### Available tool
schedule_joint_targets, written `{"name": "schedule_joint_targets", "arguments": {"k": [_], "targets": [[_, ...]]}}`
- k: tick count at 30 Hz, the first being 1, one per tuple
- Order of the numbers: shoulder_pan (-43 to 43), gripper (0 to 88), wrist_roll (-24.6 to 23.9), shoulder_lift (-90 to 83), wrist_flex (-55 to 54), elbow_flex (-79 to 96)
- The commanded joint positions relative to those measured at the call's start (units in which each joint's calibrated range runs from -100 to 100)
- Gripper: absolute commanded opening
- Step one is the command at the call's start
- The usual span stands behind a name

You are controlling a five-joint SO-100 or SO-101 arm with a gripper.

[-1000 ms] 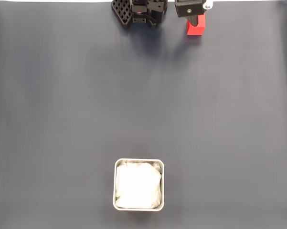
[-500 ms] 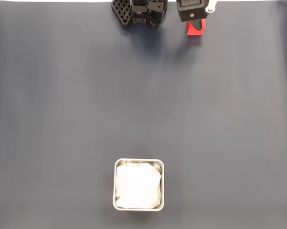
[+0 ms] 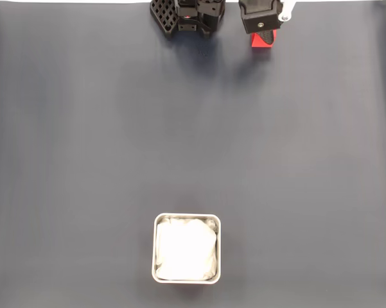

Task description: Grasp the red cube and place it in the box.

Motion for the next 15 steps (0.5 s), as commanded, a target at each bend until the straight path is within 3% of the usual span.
{"name": "schedule_joint_targets", "arguments": {"k": [1, 15], "targets": [[0.5, 32.3, 0.3, 1.7, -1.4, -0.2], [0.0, 32.3, -0.1, 2.8, -3.8, 3.0]]}}
